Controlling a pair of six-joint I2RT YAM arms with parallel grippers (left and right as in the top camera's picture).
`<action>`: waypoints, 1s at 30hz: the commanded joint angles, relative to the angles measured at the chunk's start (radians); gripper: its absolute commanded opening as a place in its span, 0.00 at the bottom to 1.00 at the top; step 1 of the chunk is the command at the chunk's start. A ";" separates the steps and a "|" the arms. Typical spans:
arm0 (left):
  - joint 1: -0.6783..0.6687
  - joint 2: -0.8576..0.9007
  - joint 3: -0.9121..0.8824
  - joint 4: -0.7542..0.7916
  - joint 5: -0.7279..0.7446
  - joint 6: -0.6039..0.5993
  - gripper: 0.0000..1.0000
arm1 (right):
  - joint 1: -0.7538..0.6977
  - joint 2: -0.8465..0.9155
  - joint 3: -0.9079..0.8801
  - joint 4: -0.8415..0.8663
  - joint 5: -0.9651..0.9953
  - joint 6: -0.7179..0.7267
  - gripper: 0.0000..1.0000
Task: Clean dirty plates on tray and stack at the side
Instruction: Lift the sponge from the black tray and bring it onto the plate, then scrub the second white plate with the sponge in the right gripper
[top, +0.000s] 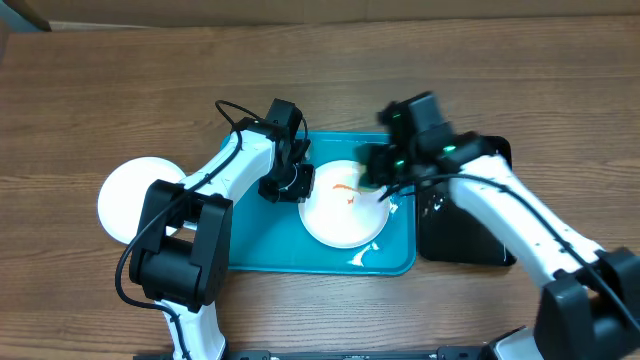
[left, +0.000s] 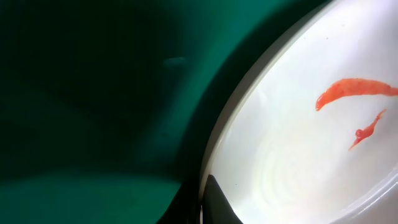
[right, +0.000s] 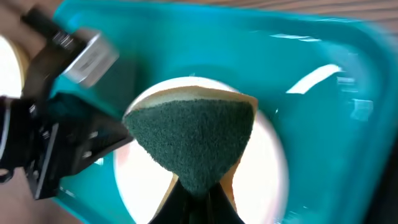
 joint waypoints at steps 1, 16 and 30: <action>-0.003 0.013 -0.010 -0.003 0.030 -0.010 0.04 | 0.058 0.054 -0.008 0.023 0.033 0.052 0.04; -0.003 0.013 -0.010 -0.005 0.030 -0.010 0.04 | 0.192 0.249 -0.008 0.169 0.119 0.074 0.04; -0.003 0.013 -0.010 -0.017 0.023 -0.010 0.04 | 0.097 0.281 0.047 -0.035 0.334 0.203 0.04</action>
